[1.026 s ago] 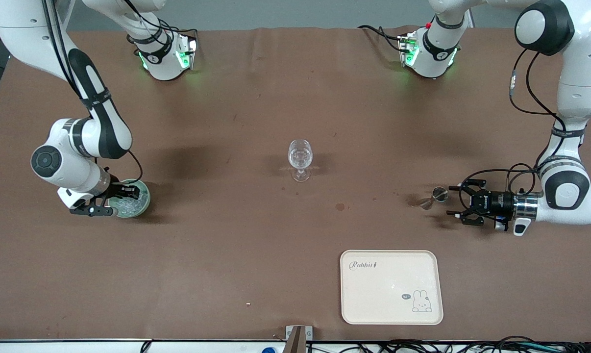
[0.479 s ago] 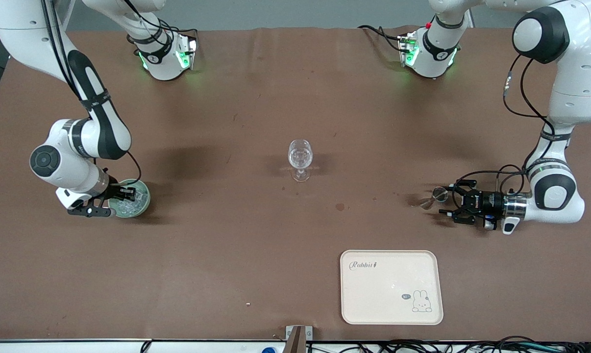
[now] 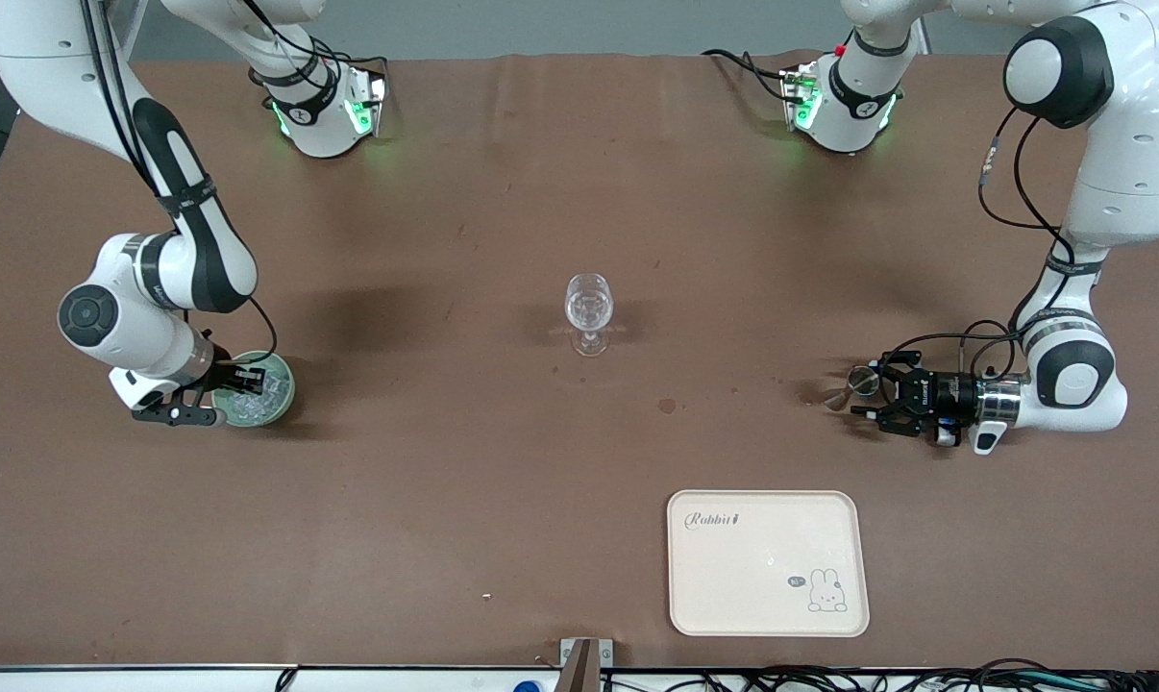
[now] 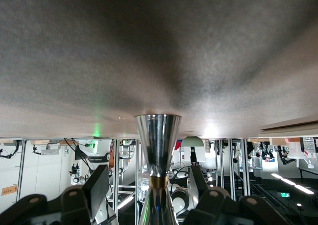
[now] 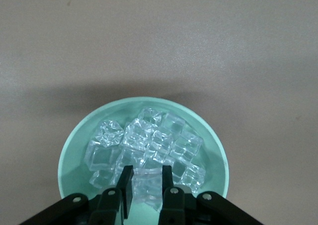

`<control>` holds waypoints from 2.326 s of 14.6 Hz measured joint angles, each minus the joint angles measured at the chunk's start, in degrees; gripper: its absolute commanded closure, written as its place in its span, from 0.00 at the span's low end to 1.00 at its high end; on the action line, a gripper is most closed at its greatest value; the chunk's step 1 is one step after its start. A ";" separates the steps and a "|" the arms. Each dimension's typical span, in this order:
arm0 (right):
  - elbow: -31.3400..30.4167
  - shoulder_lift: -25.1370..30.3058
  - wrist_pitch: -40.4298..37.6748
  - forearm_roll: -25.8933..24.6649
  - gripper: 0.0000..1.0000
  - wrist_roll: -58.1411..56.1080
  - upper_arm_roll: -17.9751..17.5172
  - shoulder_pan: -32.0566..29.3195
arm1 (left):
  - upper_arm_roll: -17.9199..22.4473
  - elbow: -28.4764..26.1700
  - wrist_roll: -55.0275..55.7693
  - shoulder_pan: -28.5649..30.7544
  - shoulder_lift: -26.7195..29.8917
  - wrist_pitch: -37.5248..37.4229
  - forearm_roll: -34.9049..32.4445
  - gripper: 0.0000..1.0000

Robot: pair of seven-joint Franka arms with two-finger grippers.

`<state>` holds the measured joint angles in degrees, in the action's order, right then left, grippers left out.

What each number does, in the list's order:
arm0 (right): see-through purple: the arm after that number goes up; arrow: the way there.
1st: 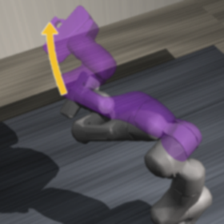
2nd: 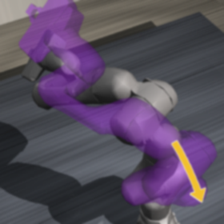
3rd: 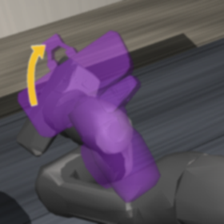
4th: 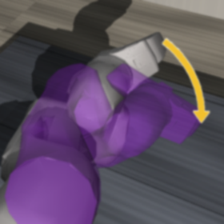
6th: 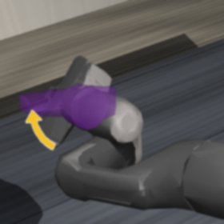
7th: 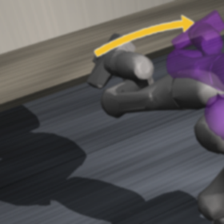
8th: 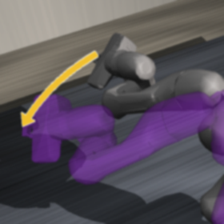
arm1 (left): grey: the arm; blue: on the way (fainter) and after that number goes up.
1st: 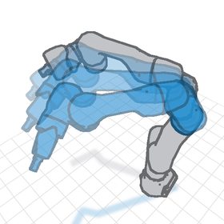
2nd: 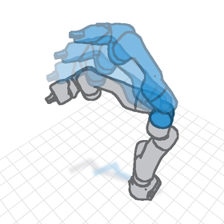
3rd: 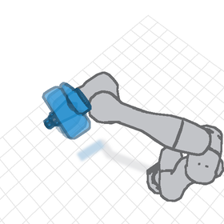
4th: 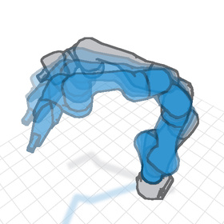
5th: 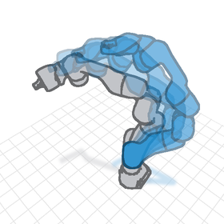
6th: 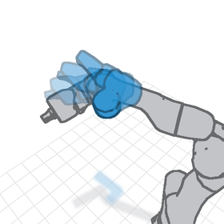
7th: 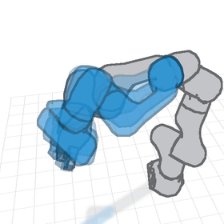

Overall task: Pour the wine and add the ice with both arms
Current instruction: 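Lift the ice cube with the right gripper while the left gripper lifts the jigger, then carry the jigger with the left gripper over to the wine glass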

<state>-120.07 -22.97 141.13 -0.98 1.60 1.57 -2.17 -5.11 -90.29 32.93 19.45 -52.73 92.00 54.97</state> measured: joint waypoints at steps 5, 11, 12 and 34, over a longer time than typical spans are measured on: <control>0.33 0.19 0.03 0.00 0.94 0.09 0.00 0.00 | -0.26 -0.19 -0.01 -0.01 0.00 -0.67 0.06 0.35; 4.39 2.61 -4.73 0.00 0.94 0.12 0.02 0.00 | -0.49 -0.39 -0.01 -0.01 -0.01 -0.71 0.06 0.45; 6.72 3.17 -8.06 0.00 0.94 0.12 0.05 0.00 | -0.50 -0.50 -0.02 -0.01 -0.04 -0.71 0.06 0.46; 28.06 18.84 -45.27 -0.01 0.93 0.04 -0.22 -0.16 | -0.61 -0.81 -0.02 -0.15 -0.28 -2.35 1.38 0.98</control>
<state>-92.01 -4.13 95.86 -0.98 1.64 1.36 -2.33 -5.72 -91.11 32.91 19.31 -53.01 89.65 56.35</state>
